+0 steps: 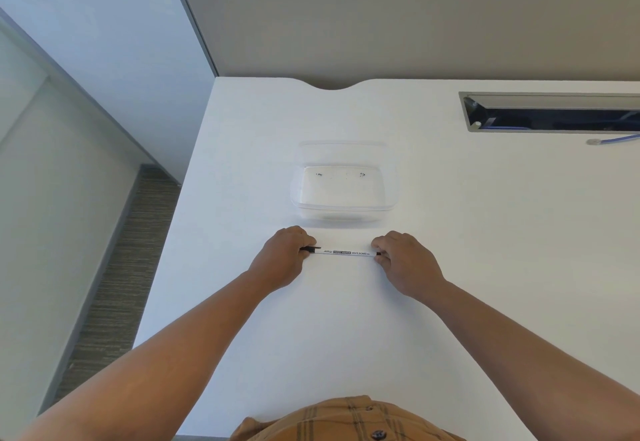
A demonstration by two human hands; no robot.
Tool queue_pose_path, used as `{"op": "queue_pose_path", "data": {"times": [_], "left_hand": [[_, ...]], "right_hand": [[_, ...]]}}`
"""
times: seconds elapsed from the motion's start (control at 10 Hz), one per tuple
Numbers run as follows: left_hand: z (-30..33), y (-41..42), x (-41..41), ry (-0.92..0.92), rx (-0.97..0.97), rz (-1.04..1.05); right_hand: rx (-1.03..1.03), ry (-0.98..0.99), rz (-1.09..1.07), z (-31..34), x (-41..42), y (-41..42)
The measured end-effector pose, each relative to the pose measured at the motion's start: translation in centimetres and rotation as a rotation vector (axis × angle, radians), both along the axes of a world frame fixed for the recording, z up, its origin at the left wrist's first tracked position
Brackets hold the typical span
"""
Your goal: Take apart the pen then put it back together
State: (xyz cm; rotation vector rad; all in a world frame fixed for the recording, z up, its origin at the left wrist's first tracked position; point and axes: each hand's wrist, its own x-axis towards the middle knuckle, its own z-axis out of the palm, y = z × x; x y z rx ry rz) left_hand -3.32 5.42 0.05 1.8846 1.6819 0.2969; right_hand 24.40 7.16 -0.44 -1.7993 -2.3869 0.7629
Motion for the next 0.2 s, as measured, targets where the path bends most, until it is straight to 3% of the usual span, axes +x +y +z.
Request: {"op": "queue_pose_path", "data": {"times": [0.2], "left_hand": [[0.48, -0.55, 0.35, 0.053, 0.078, 0.026]], "right_hand": [[0.099, -0.013, 0.002, 0.46, -0.26, -0.44]]}}
